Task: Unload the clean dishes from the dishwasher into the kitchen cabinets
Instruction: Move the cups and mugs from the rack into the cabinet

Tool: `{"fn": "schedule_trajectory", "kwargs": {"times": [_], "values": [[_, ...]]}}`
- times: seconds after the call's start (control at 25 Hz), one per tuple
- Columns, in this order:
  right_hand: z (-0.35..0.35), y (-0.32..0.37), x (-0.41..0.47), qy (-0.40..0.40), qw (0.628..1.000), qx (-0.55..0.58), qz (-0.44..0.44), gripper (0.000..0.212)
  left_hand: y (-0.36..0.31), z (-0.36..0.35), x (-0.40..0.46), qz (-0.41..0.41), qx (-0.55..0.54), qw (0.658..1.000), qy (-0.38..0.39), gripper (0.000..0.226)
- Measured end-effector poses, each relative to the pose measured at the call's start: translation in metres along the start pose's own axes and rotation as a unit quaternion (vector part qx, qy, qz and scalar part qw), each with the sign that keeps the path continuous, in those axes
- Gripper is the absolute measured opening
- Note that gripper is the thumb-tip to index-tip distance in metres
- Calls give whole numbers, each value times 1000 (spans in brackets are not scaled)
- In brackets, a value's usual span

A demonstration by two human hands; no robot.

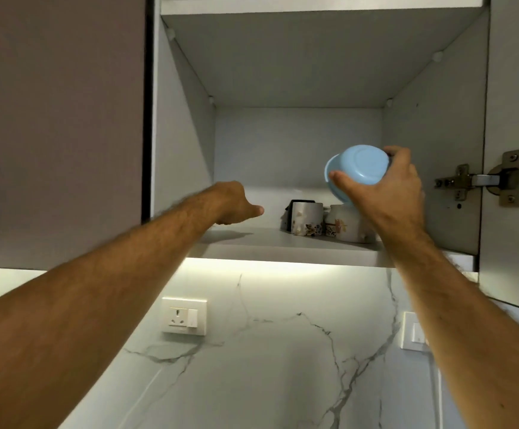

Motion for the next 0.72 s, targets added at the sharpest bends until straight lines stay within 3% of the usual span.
{"fn": "schedule_trajectory", "kwargs": {"times": [0.16, 0.32, 0.4, 0.52, 0.72], "values": [[6, 12, -8, -28, 999, -29, 20, 93, 45, -13, -17, 39, -13, 999, -30, 63], [-4, 34, -17, 16, 997, -31, 66, 92, 48, -17, -12, 40, -45, 997, -49, 59], [-24, 52, -16, 59, 993, -48, 89, 93, 45, -21, -5, 29, -26, 999, -26, 58], [-82, 75, -7, 185, 978, -78, 48, 95, 45, -24, 3, 16, -21, 1000, 6, 58], [-170, 93, 18, 306, 929, -210, 18, 93, 46, -29, 10, 2, 1, 1000, -8, 43]]}}
Point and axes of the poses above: each hand's wrist, its own x-axis towards the middle knuckle, its own z-axis out of the back of the hand, y = z × x, the point moved 5 cm from there along x, towards the middle knuckle, and after that the axes turned 1 degree about y, right-handed, at the moved point
